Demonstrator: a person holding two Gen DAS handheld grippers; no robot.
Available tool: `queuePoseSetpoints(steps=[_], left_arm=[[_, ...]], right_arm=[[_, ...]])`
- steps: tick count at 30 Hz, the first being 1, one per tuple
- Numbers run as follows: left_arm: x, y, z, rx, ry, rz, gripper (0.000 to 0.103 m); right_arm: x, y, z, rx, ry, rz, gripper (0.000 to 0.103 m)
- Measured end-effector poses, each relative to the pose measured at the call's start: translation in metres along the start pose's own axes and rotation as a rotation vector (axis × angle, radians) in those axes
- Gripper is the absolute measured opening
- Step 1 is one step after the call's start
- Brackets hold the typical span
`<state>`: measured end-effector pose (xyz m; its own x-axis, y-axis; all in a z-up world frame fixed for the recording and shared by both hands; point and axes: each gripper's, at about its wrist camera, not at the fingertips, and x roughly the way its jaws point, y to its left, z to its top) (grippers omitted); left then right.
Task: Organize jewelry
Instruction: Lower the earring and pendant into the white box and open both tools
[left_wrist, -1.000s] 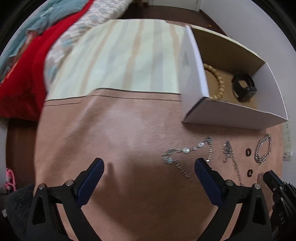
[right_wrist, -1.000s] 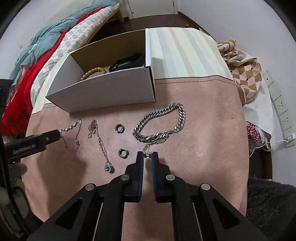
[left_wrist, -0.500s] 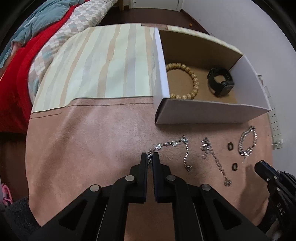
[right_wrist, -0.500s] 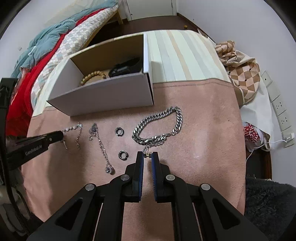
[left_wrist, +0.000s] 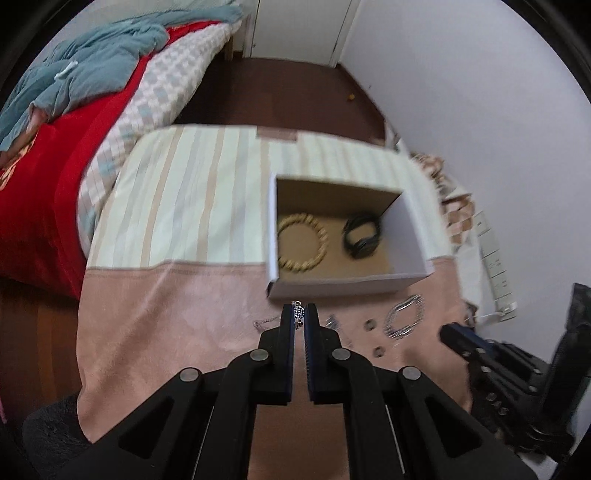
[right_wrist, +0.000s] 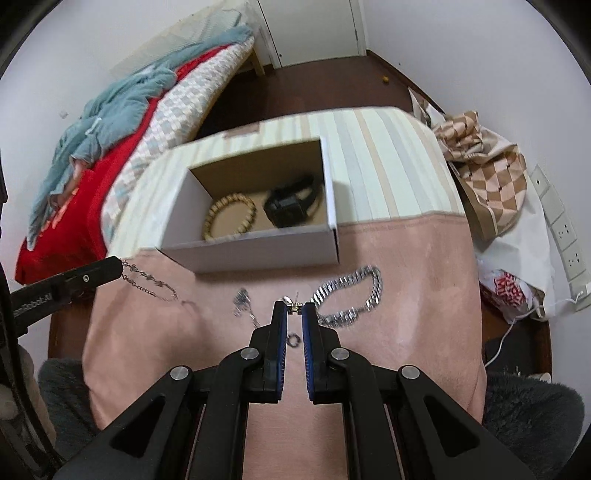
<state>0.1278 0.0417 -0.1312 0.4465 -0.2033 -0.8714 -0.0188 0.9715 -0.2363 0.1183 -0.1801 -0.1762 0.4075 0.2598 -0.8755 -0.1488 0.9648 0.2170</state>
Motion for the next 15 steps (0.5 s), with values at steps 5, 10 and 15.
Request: queuePoseSetpoints(steps=[5,10,15], left_arm=[[-0.029,-0.014,0.031,0.011,-0.06,-0.07,0.002],[-0.03,-0.027,0.06,0.034,-0.077,-0.107,0.002],[-0.005,-0.033,0.085,0.059,-0.045,-0.103,0.002]], right_arm=[[-0.021,0.009,0.032,0.003,-0.05,0.046,0.009],[-0.027,0.012,0.074,-0.012,-0.088,0.065,0.009],[0.001,0.009,0.104,-0.024,-0.027,0.074,0.009]])
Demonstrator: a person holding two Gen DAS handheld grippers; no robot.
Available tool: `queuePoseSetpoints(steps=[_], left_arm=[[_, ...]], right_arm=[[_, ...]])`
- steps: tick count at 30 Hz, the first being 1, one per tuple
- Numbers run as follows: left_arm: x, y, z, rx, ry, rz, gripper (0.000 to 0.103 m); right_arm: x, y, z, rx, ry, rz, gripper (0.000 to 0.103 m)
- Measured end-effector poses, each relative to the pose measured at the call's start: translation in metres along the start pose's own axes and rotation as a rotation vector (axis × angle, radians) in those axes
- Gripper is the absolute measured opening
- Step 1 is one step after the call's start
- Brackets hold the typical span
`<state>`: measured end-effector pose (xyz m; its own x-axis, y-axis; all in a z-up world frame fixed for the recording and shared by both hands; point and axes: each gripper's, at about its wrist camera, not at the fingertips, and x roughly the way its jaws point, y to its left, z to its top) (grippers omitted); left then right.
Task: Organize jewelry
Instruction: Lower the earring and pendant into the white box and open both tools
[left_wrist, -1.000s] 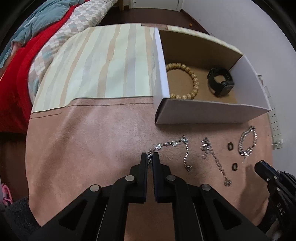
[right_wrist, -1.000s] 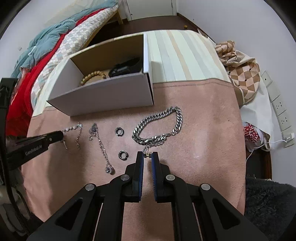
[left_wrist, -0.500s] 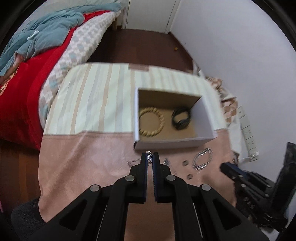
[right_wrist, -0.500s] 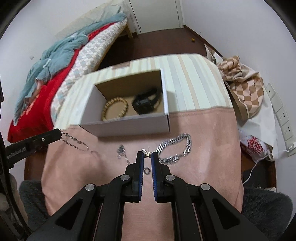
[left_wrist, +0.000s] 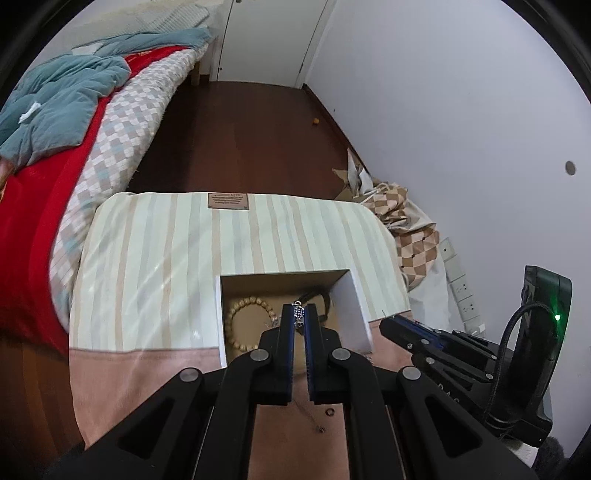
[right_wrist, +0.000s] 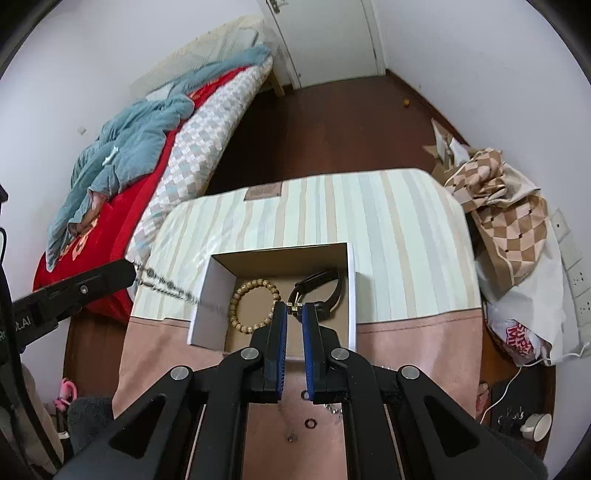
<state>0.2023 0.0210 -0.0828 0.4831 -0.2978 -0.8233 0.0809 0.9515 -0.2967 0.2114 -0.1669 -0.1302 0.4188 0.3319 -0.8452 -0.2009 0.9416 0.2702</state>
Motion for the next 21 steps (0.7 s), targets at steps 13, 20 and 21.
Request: queuePoseSetpoints(steps=[13,20,21], left_arm=[[0.066,0.025,0.022,-0.044,0.153,0.118,0.007],[0.054,0.031,0.017,-0.03,0.067,0.213,0.07],[0.052,0.031,0.015,-0.025,0.058,0.222,0.07]], right_arm=[[0.066,-0.013,0.014,-0.026,0.192,-0.062,0.012],[0.055,-0.024,0.019,0.029,0.169,-0.05,0.054],[0.052,-0.026,0.019,0.038,0.164,-0.052,0.054]])
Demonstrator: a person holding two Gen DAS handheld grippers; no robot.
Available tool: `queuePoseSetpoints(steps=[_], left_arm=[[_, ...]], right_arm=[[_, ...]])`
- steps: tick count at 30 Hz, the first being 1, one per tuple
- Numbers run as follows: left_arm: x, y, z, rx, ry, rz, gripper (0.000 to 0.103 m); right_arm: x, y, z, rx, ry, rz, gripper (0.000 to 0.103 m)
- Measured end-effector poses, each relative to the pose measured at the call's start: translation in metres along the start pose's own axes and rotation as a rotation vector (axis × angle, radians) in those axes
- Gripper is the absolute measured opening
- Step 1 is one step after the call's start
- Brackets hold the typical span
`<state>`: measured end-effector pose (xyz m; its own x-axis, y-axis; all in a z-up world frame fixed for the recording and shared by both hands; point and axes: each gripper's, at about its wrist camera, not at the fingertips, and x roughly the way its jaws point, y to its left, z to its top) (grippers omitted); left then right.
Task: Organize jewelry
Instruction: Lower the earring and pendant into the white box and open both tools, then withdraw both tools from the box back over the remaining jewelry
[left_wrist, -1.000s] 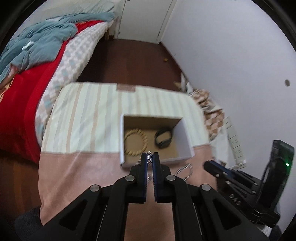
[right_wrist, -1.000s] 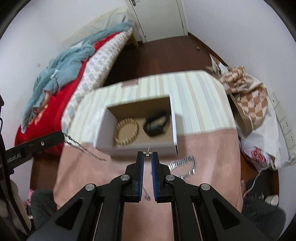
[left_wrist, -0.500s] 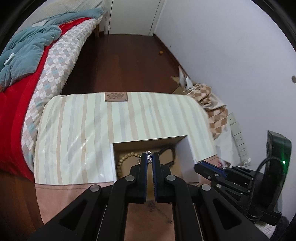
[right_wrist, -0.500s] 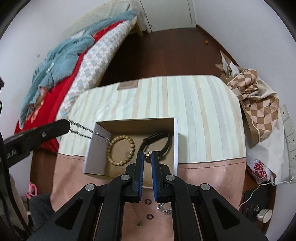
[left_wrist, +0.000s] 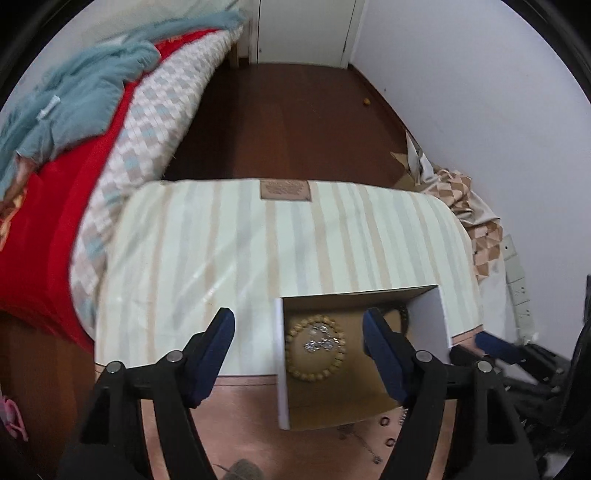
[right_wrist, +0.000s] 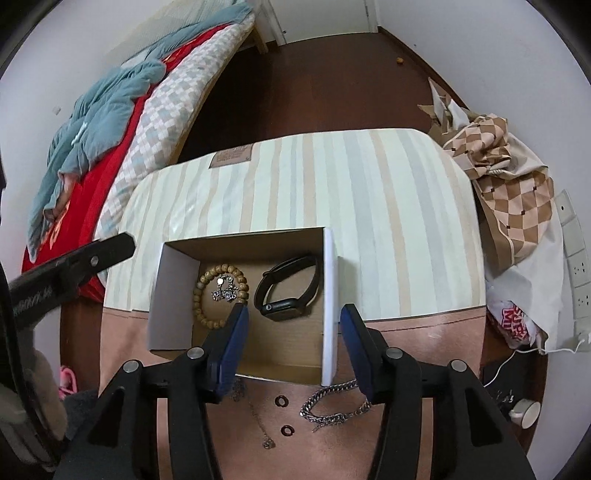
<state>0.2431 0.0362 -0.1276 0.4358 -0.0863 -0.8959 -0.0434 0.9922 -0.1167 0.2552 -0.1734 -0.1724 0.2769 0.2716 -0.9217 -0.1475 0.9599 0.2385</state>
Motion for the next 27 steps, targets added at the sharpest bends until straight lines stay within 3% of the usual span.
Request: queuePoseSetpoints(steps=[2,3,6,9,17,27], left_arm=[[-0.002,0.003,-0.005,-0.004,-0.002,0.021,0.071],[-0.002,0.004,-0.006,-0.008,-0.002,0.025,0.073],[-0.004,0.008,-0.02,-0.015,-0.005,0.059,0.092],[-0.004,0.009,-0.032,-0.013,-0.006,0.087,0.096],[-0.017,0.006,-0.057,0.002,-0.032,0.136,0.097],[-0.05,0.005,-0.071,-0.015,-0.082,0.171,0.097]], right_arm=[[-0.003,-0.002,0.0,0.009,-0.006,-0.014,0.058],[-0.005,-0.003,-0.001,0.012,-0.01,-0.026,0.066],[-0.007,-0.003,-0.007,0.003,-0.009,-0.068,0.082],[-0.003,0.002,-0.016,-0.026,0.013,-0.128,0.095],[-0.003,0.021,-0.039,-0.084,0.01,-0.208,0.102],[-0.034,0.036,-0.05,-0.097,-0.043,-0.223,0.102]])
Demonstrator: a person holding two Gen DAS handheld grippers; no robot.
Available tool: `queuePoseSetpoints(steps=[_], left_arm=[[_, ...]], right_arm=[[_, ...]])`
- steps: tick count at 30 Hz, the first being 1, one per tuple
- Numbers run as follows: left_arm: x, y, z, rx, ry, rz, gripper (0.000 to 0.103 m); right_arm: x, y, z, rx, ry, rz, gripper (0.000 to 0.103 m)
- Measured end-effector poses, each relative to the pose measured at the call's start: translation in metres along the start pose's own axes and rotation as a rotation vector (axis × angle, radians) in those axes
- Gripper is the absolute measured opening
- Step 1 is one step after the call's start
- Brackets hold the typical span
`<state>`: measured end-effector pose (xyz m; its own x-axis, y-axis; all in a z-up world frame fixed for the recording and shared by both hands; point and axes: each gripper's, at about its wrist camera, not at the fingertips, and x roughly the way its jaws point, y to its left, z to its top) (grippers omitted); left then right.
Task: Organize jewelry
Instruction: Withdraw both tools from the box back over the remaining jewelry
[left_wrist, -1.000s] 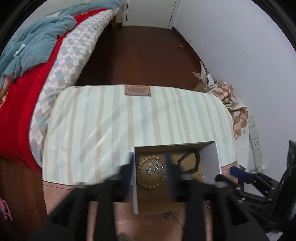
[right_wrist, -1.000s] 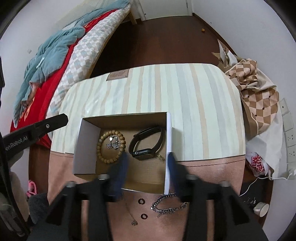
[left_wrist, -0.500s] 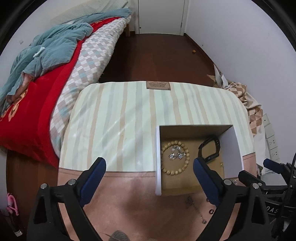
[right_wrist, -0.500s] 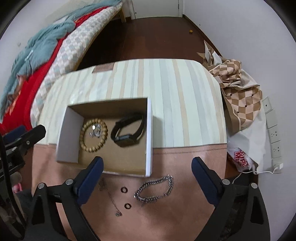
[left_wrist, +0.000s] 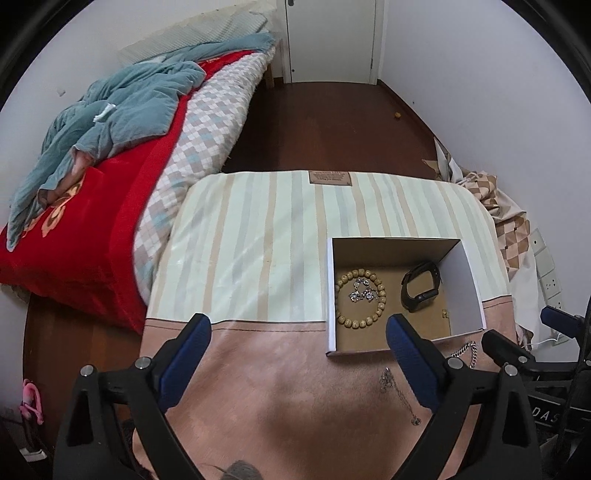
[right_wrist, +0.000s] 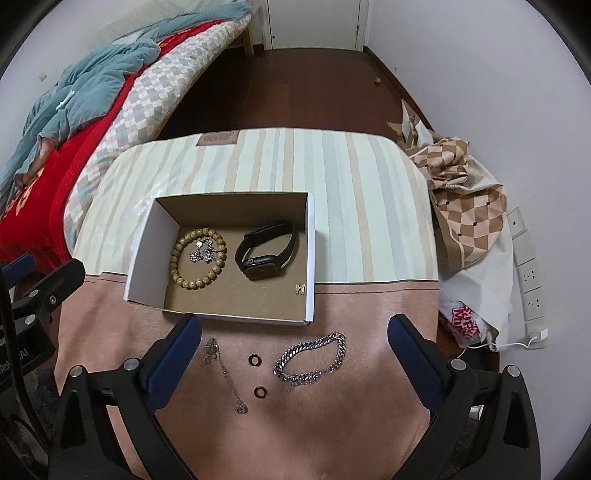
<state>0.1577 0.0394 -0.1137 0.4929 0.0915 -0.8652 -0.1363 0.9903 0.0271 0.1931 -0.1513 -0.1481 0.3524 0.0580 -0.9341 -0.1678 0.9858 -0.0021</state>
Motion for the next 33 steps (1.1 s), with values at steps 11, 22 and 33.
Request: queuePoseSetpoints(steps=[11,22,33], left_arm=[[-0.049,0.001,-0.019,-0.007,-0.041,0.008,0.097],[-0.099,-0.003,-0.035,-0.002,-0.114,0.016,0.097],[-0.127,-0.007,-0.037,-0.01,-0.202,0.027,0.097]], right_arm=[[-0.056,0.004,-0.018,0.005,-0.083,0.003,0.102],[-0.114,0.004,-0.042,0.009,-0.169,-0.008,0.102],[-0.146,-0.007,-0.056,0.042,-0.211,0.037,0.102]])
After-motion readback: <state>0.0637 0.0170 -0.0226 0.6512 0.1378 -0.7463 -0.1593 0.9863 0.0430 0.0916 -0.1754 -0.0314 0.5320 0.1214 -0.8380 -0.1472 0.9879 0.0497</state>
